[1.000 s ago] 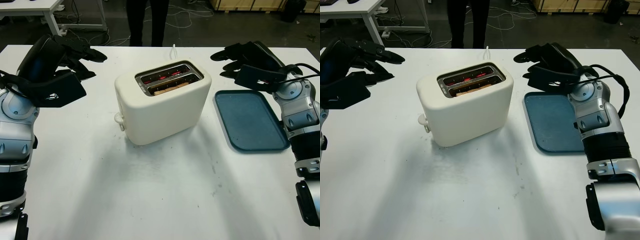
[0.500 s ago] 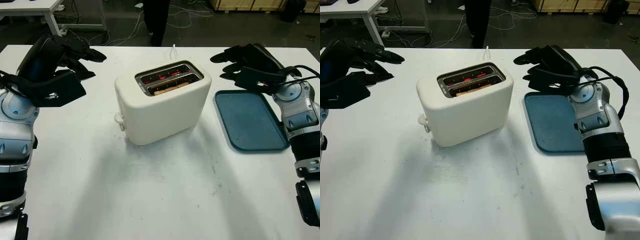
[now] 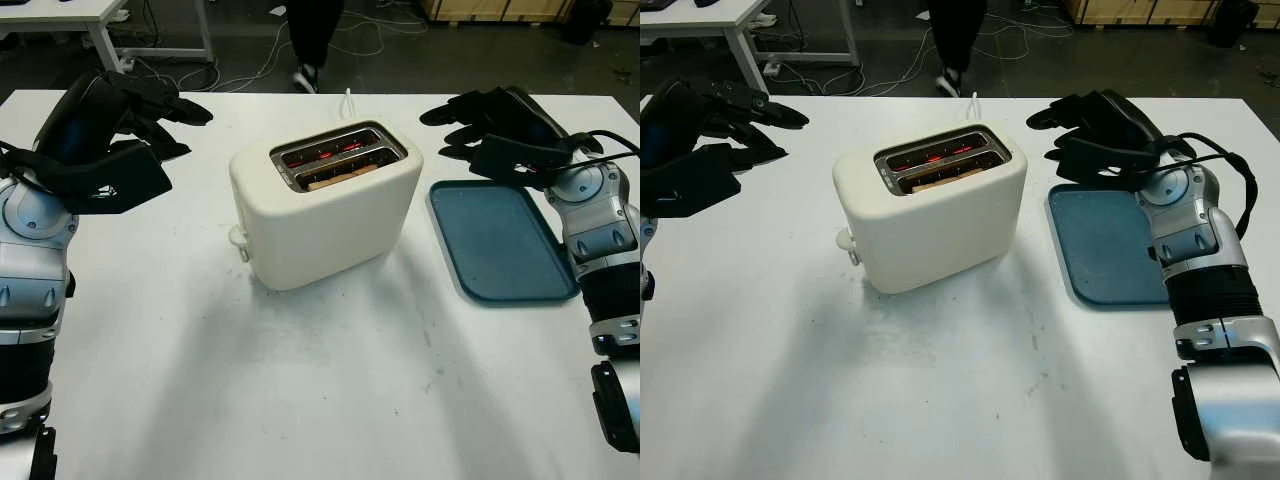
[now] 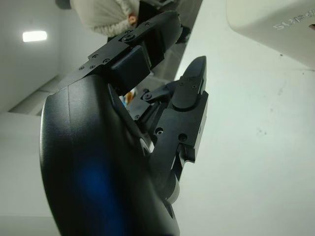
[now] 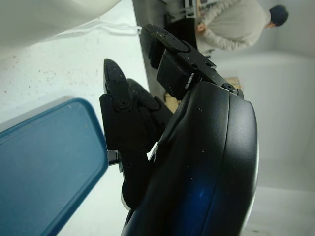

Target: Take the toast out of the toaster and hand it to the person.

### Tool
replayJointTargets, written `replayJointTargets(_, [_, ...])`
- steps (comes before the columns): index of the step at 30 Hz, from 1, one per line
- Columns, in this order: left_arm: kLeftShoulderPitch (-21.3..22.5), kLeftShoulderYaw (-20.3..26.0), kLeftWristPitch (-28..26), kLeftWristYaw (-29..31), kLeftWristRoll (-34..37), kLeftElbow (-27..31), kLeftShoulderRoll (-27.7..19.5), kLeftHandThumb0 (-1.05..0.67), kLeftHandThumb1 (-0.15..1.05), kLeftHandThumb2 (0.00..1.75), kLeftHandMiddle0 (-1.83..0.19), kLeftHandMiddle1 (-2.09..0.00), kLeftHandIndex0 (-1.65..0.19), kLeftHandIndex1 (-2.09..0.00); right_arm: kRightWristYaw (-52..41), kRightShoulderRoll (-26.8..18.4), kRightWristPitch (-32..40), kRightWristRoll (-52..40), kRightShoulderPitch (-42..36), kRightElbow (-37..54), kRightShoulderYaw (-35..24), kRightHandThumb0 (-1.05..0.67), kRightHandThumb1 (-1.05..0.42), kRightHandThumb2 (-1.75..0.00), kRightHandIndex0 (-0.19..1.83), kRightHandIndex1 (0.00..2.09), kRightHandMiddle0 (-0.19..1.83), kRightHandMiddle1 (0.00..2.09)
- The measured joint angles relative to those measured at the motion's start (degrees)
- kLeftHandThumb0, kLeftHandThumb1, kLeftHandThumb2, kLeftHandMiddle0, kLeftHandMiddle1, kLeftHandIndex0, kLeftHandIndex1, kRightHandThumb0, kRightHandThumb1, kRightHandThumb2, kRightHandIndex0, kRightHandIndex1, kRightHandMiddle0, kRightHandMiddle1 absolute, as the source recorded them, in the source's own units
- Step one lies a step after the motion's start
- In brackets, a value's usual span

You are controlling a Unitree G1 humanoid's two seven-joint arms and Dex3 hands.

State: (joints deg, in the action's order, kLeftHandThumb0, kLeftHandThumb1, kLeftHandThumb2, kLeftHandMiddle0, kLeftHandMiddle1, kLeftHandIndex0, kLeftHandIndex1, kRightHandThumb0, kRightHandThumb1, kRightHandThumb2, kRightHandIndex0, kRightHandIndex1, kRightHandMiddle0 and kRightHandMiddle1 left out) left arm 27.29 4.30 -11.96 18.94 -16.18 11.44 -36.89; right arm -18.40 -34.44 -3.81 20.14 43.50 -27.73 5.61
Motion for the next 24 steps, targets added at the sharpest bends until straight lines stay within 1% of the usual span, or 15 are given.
replayJointTargets(4, [0.0, 0.0, 0.0, 0.0, 0.0, 0.1, 0.0, -0.05, 0.87, 0.0, -0.91, -0.72, -1.05, -0.04, 0.0, 0.0, 0.0, 0.0, 0.0, 0.0, 0.0, -0.22, -0.92, -0.06, 0.93, 0.01, 0.82, 0.01])
replayJointTargets(10, [0.0, -0.2, -0.2, 0.0, 0.1, 0.1, 0.0, -0.01, 0.86, 0.0, -0.93, -0.74, -1.07, -0.05, 0.0, 0.0, 0.0, 0.0, 0.0, 0.0, 0.0, -0.22, -0.92, -0.06, 0.93, 0.01, 0.81, 0.0])
replayJointTargets(24, [0.0, -0.2, 0.0, 0.0, 0.1, 0.2, 0.0, 0.0, 0.86, 0.0, -0.91, -0.74, -1.06, -0.04, 0.0, 0.0, 0.0, 0.0, 0.0, 0.0, 0.0, -0.23, -0.92, -0.06, 0.94, 0.01, 0.82, 0.0])
